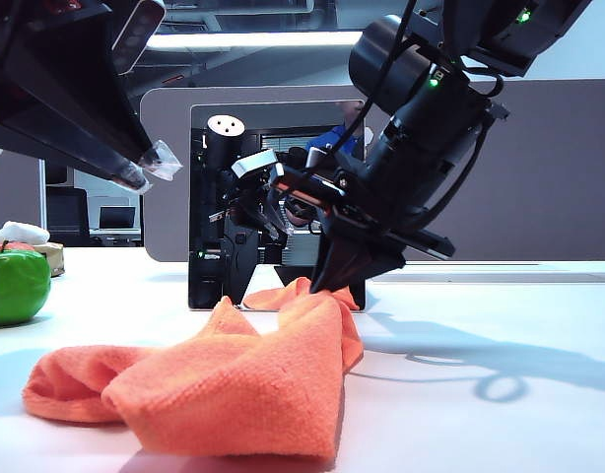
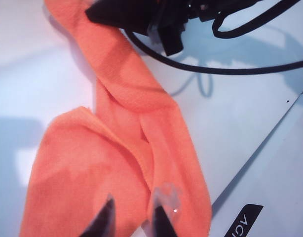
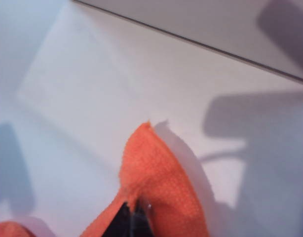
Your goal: Pick up the cloth from the table and use it to cover the mirror.
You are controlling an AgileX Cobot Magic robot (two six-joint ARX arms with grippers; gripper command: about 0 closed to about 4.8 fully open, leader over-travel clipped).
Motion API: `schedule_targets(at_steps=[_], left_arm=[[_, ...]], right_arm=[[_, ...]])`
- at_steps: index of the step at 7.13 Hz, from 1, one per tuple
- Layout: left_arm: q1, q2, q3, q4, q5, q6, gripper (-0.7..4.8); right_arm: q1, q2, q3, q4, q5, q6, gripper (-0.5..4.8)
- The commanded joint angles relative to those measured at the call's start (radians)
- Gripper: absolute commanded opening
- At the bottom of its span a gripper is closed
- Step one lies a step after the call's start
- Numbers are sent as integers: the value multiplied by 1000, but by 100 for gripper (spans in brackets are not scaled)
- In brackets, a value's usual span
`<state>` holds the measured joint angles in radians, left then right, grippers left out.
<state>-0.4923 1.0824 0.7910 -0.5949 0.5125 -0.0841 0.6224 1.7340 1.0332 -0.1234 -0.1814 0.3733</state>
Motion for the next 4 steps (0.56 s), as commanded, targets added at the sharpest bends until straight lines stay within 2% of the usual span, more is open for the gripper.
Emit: schedule_targets(at_steps=[1,4], left_arm=[[0,-2,0,5,3,-2,99],[0,-2,0,6,-4,-2,99]], right_arm=[[1,-22,4,66,-69,1,-1],[1,-159,4,114,-87,-4,-1]])
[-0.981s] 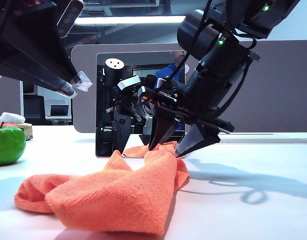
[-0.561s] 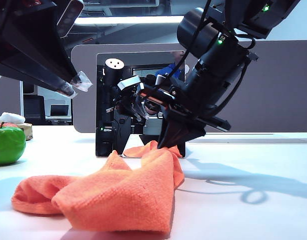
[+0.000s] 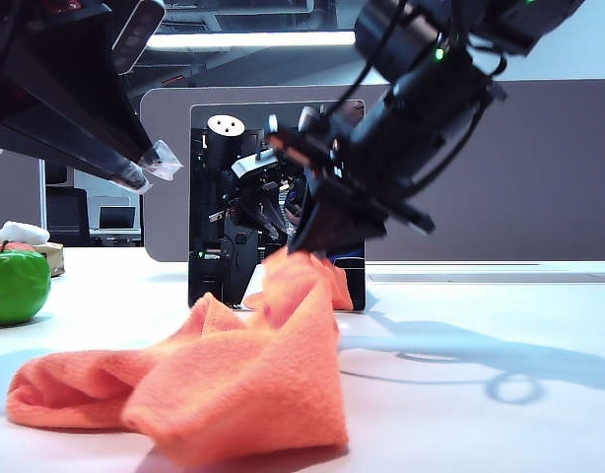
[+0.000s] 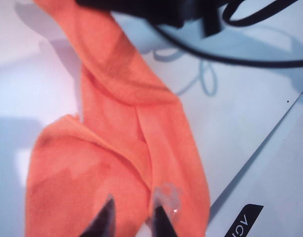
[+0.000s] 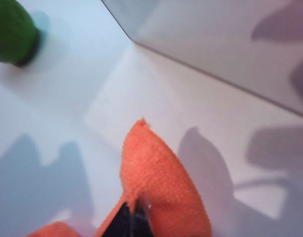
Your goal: Pick up the cloth from the table and use it to cover the mirror.
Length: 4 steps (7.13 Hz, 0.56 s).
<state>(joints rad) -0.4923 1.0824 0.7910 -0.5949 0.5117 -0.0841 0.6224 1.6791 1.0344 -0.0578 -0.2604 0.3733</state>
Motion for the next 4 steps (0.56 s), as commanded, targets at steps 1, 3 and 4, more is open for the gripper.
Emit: schedule_targets(at_steps=[1,3,4], left_arm=[[0,-2,0,6,-3,-2,99],[0,-2,0,7,-3,2,99],[0,-2,0,10,-3,2,99]], right_arm=[[1,-206,3,47,-8,-4,-1],[1,-372,3,-17,-85,-4,-1],[1,-431,3,-27,-146,-4,-1]])
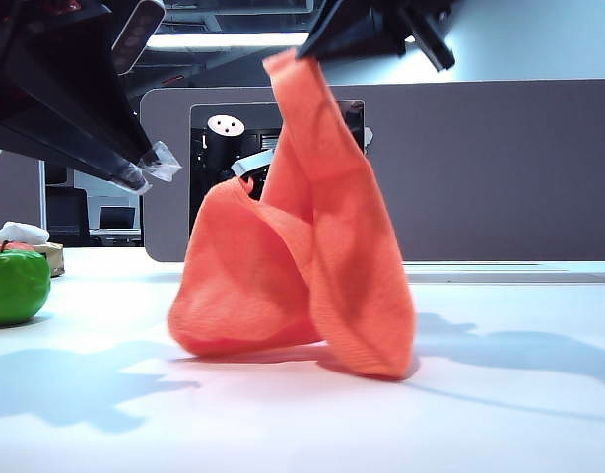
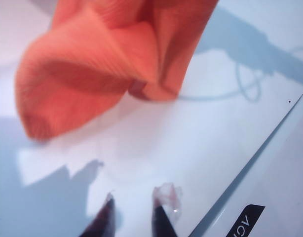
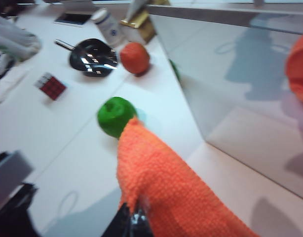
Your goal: Pick up the cloth from the table and use it to cover the mirror.
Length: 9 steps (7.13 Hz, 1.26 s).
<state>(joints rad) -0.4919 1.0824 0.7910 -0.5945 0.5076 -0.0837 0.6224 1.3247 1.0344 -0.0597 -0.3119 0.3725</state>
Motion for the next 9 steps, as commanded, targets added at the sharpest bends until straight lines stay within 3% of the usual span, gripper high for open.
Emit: schedule_targets(at_steps=[1,2,3,6,8,9], left_arm=[[0,-2,0,10,1,2,99],[0,-2,0,13,1,2,99],[0,-2,0,57,9,1,115],[0,-2,0,100,43,1,131],[-1,-2,0,352,368,-3,131],[-1,-2,0,376,407,-3,131]], right_arm=[[1,-85,3,-25,-95,-3,-1],[1,-140,3,-11,-166,-6,-1],[1,-254,3,8,-316,-5,-1],[0,-295,3,3,-397,-5,-1],[0,-332,3,-68,-449,-6,-1],[0,-332,3,-79,-450,-6,-1]])
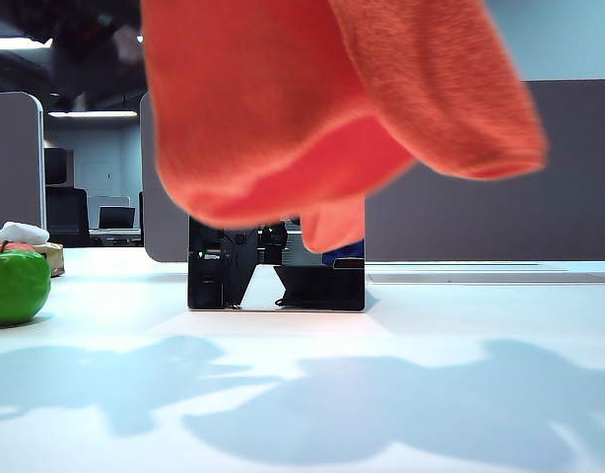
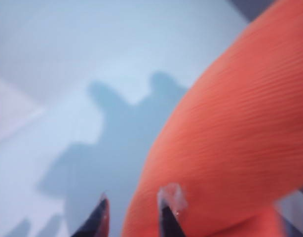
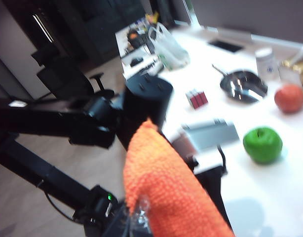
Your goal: Pick up the cloth from the table and use it to cover the mirror.
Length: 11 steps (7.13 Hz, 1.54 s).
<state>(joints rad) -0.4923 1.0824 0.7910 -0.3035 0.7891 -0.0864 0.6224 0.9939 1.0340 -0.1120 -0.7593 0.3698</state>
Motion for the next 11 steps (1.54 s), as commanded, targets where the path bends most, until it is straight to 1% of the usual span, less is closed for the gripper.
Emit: schedule_targets(at_steps=[1,2,3,4,5,7,8,9,10,11], left_arm=[[0,-3,0,177,309,0,130],[0,-3,0,246,377,0,131],[0,-3,0,246,375,1,131],[0,-2,0,246,374,2,132],[0,-2,0,245,375,1,225],[0,-2,0,246,372,4,225],[0,-2,0,246,339,4,226],[0,0,0,259,269,8,250],[0,2,0,269,262,8,250],[1,10,0,478,179,8,252]], right_arm=[[1,-2,3,-90,-11,-4,-1],[2,-3,3,-200,-272,-37,-1],[2,-4,3,-198,-318,-38,-1],[1,-6,3,-198,-339,-38,-1],[1,-9,3,-154,-434,-37,-1],[-2,-13,3,-87,-430,-31,-1],[-4,-13,4,-53,-376,-29,-1],[-8,-13,4,-34,-240,-31,-1],[-8,-12,4,-33,-185,-32,-1],[-31,-3,93,41,-146,-172,-1]])
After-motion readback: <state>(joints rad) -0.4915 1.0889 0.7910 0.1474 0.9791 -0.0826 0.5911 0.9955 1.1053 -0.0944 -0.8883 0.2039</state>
